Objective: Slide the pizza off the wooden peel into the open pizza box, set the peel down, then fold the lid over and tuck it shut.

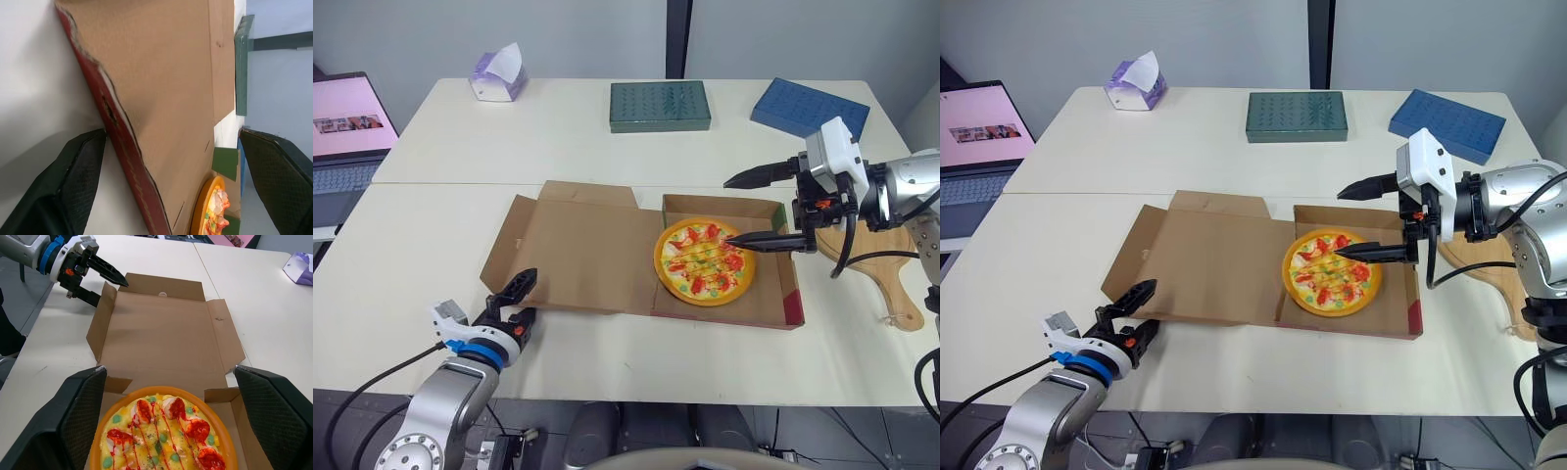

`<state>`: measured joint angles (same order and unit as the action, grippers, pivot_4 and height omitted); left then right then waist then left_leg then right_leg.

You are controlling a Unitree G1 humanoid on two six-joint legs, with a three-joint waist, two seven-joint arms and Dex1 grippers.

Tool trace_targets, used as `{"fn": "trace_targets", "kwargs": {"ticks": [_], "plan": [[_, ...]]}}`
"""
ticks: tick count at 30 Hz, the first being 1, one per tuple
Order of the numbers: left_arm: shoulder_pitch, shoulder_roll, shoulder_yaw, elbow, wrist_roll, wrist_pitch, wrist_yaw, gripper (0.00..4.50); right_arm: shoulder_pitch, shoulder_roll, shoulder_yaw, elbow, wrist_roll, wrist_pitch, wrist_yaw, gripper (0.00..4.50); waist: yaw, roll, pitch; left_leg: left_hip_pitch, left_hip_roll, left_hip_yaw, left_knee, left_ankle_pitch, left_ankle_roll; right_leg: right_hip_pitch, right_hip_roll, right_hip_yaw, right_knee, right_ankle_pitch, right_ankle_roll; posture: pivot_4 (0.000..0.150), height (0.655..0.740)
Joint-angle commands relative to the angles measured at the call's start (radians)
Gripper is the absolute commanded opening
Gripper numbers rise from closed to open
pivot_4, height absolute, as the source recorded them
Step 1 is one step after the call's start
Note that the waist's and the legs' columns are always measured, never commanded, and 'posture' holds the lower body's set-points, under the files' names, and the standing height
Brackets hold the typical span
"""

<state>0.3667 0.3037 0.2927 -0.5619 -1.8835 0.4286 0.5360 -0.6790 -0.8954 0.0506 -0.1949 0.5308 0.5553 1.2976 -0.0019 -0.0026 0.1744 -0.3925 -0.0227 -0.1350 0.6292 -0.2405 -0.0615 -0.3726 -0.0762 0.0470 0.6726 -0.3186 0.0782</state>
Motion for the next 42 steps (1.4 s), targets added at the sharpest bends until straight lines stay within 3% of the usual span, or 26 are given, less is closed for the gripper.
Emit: {"fn": "trace_targets", "kwargs": {"ticks": [1, 2, 5, 17, 26, 33, 37, 40, 42], "plan": [[0.035, -0.014, -0.021, -0.036, -0.007, -0.003, 0.021, 4.5, -0.005, -0.014, -0.04, -0.034, 0.018, 0.0, -0.001, 4.44, 0.0, 0.0, 0.0, 0.0, 0.0, 0.0, 0.0, 0.0, 0.0, 0.0, 0.0, 0.0, 0.0, 0.0, 0.0, 0.15, 0.74], [0.044, -0.018, -0.022, -0.043, -0.007, -0.007, 0.023, 4.5, -0.005, -0.014, -0.04, -0.034, 0.018, 0.0, -0.001, 4.44, 0.0, 0.0, 0.0, 0.0, 0.0, 0.0, 0.0, 0.0, 0.0, 0.0, 0.0, 0.0, 0.0, 0.0, 0.0, 0.15, 0.74], [0.055, -0.027, -0.021, -0.056, 0.01, -0.02, 0.028, 3.89, -0.006, -0.013, -0.04, -0.033, 0.016, -0.001, -0.003, 4.5, 0.0, 0.0, 0.0, 0.0, 0.0, 0.0, 0.0, 0.0, 0.0, 0.0, 0.0, 0.0, -0.001, 0.0, 0.0, 0.15, 0.74], [0.057, -0.028, -0.019, -0.075, 0.046, -0.036, 0.037, 0.04, -0.003, -0.011, -0.038, -0.032, 0.015, -0.002, -0.007, 4.5, 0.0, -0.002, 0.002, -0.001, 0.0, 0.0, 0.0, 0.0, 0.0, 0.0, 0.0, 0.0, -0.001, 0.0, 0.0, 0.15, 0.74], [0.06, 0.061, 0.01, -0.111, 0.111, 0.006, -0.031, 0.04, 0.01, -0.012, -0.041, -0.046, 0.01, 0.0, -0.029, 4.5, 0.0, -0.005, 0.003, -0.001, 0.001, 0.0, 0.0, 0.0, 0.0, -0.001, 0.0, 0.0, -0.001, 0.0, 0.0, 0.15, 0.74], [0.013, 0.274, 0.124, -0.11, 0.238, 0.067, -0.292, 0.04, 0.005, 0.021, -0.004, 0.017, -0.127, -0.078, -0.138, 4.5, -0.004, -0.007, 0.005, -0.001, 0.001, 0.0, -0.001, 0.0, 0.0, -0.001, 0.001, 0.0, -0.001, 0.0, 0.0, 0.15, 0.74], [-0.027, 0.386, 0.17, -0.082, 0.386, 0.093, -0.481, 0.04, -0.05, 0.048, 0.045, 0.181, -0.281, -0.153, -0.226, 4.5, -0.007, -0.01, 0.007, -0.001, 0.001, 0.0, -0.001, 0.0, 0.0, -0.002, 0.001, -0.001, -0.001, 0.0, 0.0, 0.15, 0.74], [-0.056, 0.428, 0.163, -0.071, 0.491, 0.096, -0.584, 0.0, -0.108, 0.061, 0.105, 0.333, -0.425, -0.282, -0.285, 3.88, -0.008, -0.011, 0.007, -0.001, 0.001, 0.0, -0.001, 0.0, 0.0, -0.002, 0.001, -0.001, -0.001, 0.0, -0.001, 0.15, 0.74], [-0.08, 0.448, 0.16, -0.061, 0.549, 0.097, -0.646, 0.0, -0.152, 0.077, 0.148, 0.451, -0.515, -0.369, -0.324, 3.15, -0.011, -0.011, 0.008, -0.001, 0.001, 0.0, -0.002, 0.0, 0.0, -0.002, 0.001, -0.001, -0.002, 0.0, -0.001, 0.15, 0.74]]}}
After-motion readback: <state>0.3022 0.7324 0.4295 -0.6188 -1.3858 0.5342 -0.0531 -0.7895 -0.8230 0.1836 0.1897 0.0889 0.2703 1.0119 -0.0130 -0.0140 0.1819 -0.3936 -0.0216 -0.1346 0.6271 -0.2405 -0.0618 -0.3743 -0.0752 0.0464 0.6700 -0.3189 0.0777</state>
